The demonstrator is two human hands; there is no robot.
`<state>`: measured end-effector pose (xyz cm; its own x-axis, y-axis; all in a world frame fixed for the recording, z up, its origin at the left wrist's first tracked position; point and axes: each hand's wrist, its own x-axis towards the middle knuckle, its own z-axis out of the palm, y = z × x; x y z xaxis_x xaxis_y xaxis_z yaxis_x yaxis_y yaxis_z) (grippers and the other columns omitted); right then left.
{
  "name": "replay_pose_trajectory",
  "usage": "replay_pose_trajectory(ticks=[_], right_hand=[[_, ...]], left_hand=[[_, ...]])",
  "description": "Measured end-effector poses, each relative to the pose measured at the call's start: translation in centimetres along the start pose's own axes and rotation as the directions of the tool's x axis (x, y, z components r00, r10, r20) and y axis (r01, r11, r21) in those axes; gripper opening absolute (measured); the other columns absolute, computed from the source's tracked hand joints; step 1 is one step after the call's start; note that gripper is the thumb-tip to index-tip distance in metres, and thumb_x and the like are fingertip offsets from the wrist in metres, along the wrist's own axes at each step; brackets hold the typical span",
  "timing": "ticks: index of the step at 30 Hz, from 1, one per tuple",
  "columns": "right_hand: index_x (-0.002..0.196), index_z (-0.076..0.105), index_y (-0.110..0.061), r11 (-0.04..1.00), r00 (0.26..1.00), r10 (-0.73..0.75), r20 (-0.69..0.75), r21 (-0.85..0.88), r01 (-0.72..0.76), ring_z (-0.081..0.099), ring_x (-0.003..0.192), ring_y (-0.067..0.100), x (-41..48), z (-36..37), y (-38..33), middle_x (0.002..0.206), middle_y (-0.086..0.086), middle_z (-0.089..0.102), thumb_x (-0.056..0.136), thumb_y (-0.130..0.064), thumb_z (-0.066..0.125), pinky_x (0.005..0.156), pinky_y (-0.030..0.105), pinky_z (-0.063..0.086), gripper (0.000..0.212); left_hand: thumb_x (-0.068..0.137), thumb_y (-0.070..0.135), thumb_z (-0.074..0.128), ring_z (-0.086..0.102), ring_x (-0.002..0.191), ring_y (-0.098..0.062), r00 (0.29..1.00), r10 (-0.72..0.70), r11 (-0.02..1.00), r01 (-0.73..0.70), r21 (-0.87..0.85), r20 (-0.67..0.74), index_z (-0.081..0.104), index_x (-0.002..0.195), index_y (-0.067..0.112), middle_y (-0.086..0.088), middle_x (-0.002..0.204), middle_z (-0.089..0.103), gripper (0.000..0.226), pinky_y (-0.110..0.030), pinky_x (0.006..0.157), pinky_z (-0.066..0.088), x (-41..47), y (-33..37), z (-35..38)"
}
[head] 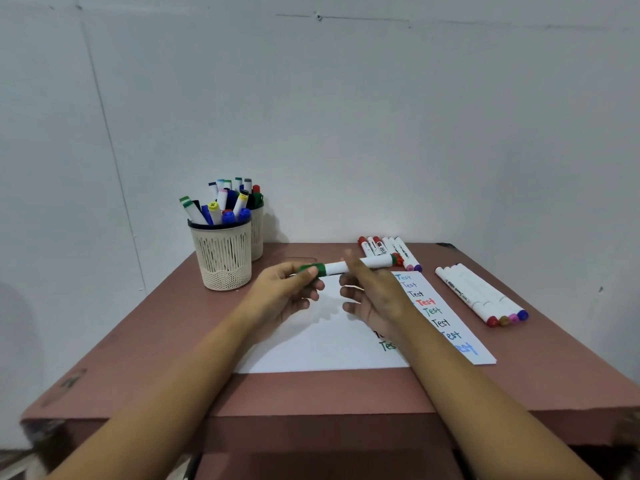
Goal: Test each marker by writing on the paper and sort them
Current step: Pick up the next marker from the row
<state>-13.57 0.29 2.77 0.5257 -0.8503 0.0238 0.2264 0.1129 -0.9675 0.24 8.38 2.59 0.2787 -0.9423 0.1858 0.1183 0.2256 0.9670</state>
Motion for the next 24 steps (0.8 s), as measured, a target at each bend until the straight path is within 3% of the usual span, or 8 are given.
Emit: replay_pose_trajectory(ticks=[3,6,8,10,13,16,19,24], right_hand=[[0.095,0.061,-0.014,0.998,0.979,-0.004,-0.204,0.067,0.017,0.060,0.072,0.018,0.5,-0.5,-0.4,0.080,0.005,0.061,0.092,-0.050,0.055,0.060,0.032,0.051,0.037],[0.084,0.057,-0.017,0.956,0.900,-0.215,-0.380,-0.268,0.116,0.054,0.078,0.021,0.7,-1.2,-0.1,0.082,0.005,0.058,0.097,-0.038,0.044,0.068,0.033,0.047,0.028],[0.092,0.061,-0.017,0.785,0.882,-0.364,-0.299,-0.608,0.118,0.054,0.084,0.021,0.5,-1.4,0.8,0.086,0.001,0.060,0.098,-0.028,0.042,0.066,0.028,0.041,0.023],[0.116,0.062,-0.013,0.528,0.905,-0.402,-0.140,-0.843,0.104,0.053,0.109,0.024,0.9,-1.6,2.0,0.115,0.005,0.061,0.097,-0.029,0.045,0.082,0.030,0.043,0.030],[0.137,0.050,-0.015,0.287,0.953,-0.303,0.011,-0.952,0.103,0.035,0.134,0.023,1.0,-1.7,2.8,0.143,0.004,0.045,0.097,-0.035,0.046,0.109,0.035,0.032,0.045],[0.144,0.041,-0.020,0.117,0.975,-0.208,0.081,-0.987,0.107,0.027,0.141,0.022,0.9,-1.8,2.9,0.152,0.002,0.036,0.098,-0.043,0.040,0.115,0.036,0.024,0.051],[0.141,0.045,-0.022,0.008,0.981,-0.162,0.104,-0.994,0.107,0.034,0.136,0.021,0.9,-1.8,3.0,0.146,0.000,0.043,0.098,-0.045,0.036,0.111,0.036,0.025,0.049],[0.138,0.048,-0.023,-0.028,0.980,-0.162,0.114,-0.993,0.111,0.038,0.131,0.021,1.2,-1.8,3.1,0.141,-0.001,0.047,0.098,-0.046,0.034,0.108,0.037,0.029,0.048]], left_hand=[[0.091,0.012,0.055,0.054,0.058,-0.008,0.985,0.085,0.996,-0.085,0.006,-0.148,0.064,0.084,0.009,-0.001,0.067,0.060,0.012,-0.017,0.052,0.045,0.1,0.6,-0.8],[0.090,0.013,0.058,0.065,0.078,-0.016,0.953,0.175,0.984,-0.164,0.065,-0.247,0.066,0.086,0.011,-0.004,0.079,0.068,0.009,-0.022,0.061,0.052,0.2,1.1,-2.0],[0.090,0.014,0.061,0.067,0.087,-0.024,0.928,0.246,0.959,-0.192,0.209,-0.279,0.067,0.088,0.015,-0.008,0.088,0.070,0.006,-0.027,0.069,0.052,0.3,1.4,-2.5],[0.089,0.017,0.063,0.065,0.088,-0.022,0.878,0.355,0.876,-0.192,0.443,-0.321,0.064,0.088,0.022,-0.003,0.090,0.069,0.005,-0.034,0.078,0.051,0.6,2.3,-3.0],[0.089,0.019,0.063,0.061,0.094,-0.019,0.806,0.501,0.723,-0.191,0.664,-0.314,0.060,0.106,0.017,-0.001,0.101,0.065,0.017,-0.035,0.085,0.051,1.3,4.8,-3.7],[0.089,0.019,0.062,0.057,0.091,-0.009,0.761,0.593,0.587,-0.185,0.789,-0.263,0.060,0.112,0.013,0.004,0.099,0.062,0.024,-0.014,0.075,0.044,2.0,7.4,-4.2],[0.089,0.019,0.061,0.056,0.081,-0.002,0.735,0.626,0.535,-0.162,0.829,-0.260,0.060,0.111,0.015,0.004,0.098,0.061,0.023,-0.001,0.059,0.037,2.7,9.9,-5.2],[0.090,0.017,0.059,0.055,0.079,-0.012,0.669,0.682,0.492,-0.121,0.862,-0.296,0.059,0.113,0.010,-0.002,0.102,0.062,0.025,-0.010,0.054,0.041,3.9,14.3,-7.2]])
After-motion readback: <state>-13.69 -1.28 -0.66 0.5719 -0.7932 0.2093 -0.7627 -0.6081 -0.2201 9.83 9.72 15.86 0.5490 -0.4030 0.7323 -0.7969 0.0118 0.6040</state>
